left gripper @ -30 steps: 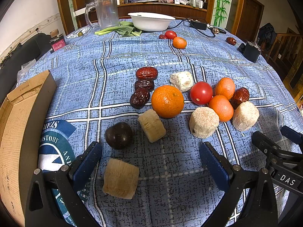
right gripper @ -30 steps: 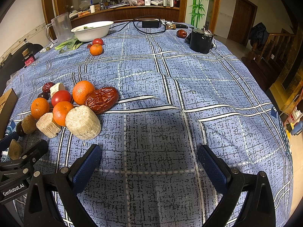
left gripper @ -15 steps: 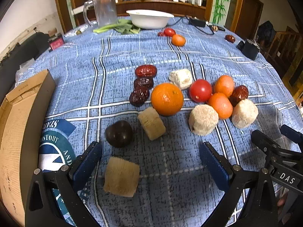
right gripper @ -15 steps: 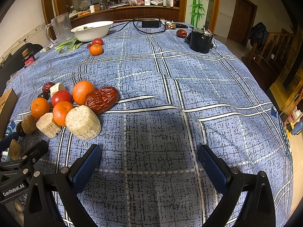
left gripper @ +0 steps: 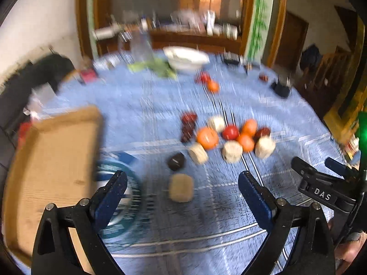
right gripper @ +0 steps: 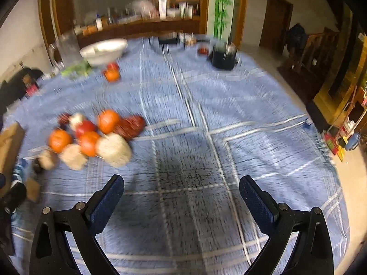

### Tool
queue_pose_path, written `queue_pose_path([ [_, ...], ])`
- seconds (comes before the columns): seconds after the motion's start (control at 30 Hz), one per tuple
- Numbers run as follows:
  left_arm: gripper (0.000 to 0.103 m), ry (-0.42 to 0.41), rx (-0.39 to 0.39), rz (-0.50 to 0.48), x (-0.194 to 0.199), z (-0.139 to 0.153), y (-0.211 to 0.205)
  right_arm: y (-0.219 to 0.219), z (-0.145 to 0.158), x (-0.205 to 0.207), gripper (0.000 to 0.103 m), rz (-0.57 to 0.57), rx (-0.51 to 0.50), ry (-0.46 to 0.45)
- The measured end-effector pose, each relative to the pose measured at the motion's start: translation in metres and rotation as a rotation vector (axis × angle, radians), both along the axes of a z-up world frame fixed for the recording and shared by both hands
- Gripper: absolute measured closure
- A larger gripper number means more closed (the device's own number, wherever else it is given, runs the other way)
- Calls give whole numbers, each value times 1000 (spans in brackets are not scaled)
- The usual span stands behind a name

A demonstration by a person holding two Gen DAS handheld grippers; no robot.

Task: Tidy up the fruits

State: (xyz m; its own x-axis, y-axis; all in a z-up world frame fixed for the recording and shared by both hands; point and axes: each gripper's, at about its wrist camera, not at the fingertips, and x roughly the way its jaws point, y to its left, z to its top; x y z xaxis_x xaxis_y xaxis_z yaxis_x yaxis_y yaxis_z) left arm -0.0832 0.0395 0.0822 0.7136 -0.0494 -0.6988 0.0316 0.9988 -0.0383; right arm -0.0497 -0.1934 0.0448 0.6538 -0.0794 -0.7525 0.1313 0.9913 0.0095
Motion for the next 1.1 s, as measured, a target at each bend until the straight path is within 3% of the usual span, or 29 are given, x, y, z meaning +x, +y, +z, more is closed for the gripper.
queue_pose_path([
  [0.17, 6, -157, 78, 61, -50, 33, 14, 16, 30, -47, 1, -2, -5, -138],
  [0.47, 5, -336, 116, 131, -106, 78, 28, 40, 56, -97, 1, 27, -18, -238],
  [0.7, 5, -366, 102, 136, -125, 88, 34, 50, 66, -109, 1, 61, -19, -269],
  [1.1, 5, -336, 113, 120, -120, 70, 29, 57, 50, -107, 1, 85, -10, -248],
])
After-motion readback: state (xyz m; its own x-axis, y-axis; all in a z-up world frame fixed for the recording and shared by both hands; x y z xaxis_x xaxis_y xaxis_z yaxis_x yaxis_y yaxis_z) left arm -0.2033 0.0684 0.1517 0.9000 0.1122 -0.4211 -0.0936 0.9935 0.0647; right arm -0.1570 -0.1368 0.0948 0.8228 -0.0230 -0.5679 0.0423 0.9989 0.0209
